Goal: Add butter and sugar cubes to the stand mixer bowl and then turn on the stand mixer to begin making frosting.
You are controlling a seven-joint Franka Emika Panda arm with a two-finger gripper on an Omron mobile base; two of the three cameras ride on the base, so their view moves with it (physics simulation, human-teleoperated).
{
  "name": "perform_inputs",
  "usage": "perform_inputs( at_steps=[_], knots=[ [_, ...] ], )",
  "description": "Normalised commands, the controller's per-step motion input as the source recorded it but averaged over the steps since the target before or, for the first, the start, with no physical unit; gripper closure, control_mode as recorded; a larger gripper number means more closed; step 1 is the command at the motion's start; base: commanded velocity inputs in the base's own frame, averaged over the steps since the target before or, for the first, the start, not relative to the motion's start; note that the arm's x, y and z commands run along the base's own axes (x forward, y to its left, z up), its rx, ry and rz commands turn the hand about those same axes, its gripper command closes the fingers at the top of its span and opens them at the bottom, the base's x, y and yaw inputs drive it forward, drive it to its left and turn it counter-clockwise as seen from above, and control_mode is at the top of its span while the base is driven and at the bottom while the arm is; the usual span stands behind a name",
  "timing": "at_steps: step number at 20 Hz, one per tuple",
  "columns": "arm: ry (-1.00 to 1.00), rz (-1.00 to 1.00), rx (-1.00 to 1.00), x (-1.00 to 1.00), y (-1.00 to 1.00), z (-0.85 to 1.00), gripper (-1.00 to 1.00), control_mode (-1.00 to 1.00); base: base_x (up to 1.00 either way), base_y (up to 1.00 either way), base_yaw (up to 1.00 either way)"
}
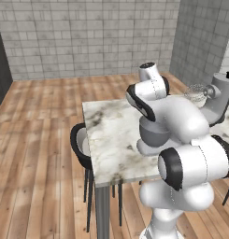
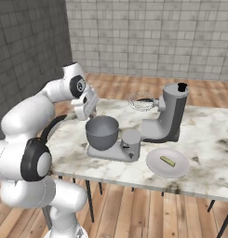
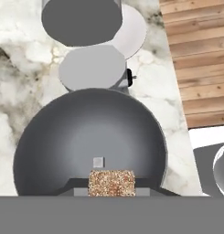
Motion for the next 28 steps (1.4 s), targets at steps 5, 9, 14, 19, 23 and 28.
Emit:
perform_inputs(
  at_steps=[5, 9, 14, 19, 23, 28],
  knots=[
    [0.00, 0.00, 0.00, 0.00, -0.10, -0.44, 1.00, -1.00, 0.00, 0.00, 0.00],
    [0.02, 0.00, 0.00, 0.00, 0.00, -0.46, 1.00, -1.00, 0.00, 0.00, 0.00],
    [0.04, 0.00, 0.00, 0.06, -0.02, -0.35, 1.00, -1.00, 0.00, 0.00, 0.00],
    [0.05, 0.00, 0.00, 0.13, -0.02, -0.33, 1.00, -1.00, 0.00, 0.00, 0.00],
    [0.05, 0.00, 0.00, 0.18, -0.07, -0.30, 1.00, -1.00, 0.00, 0.00, 0.00],
    [0.04, 0.00, 0.00, 0.29, -0.10, -0.27, 1.00, -1.00, 0.00, 0.00, 0.00]
  ],
)
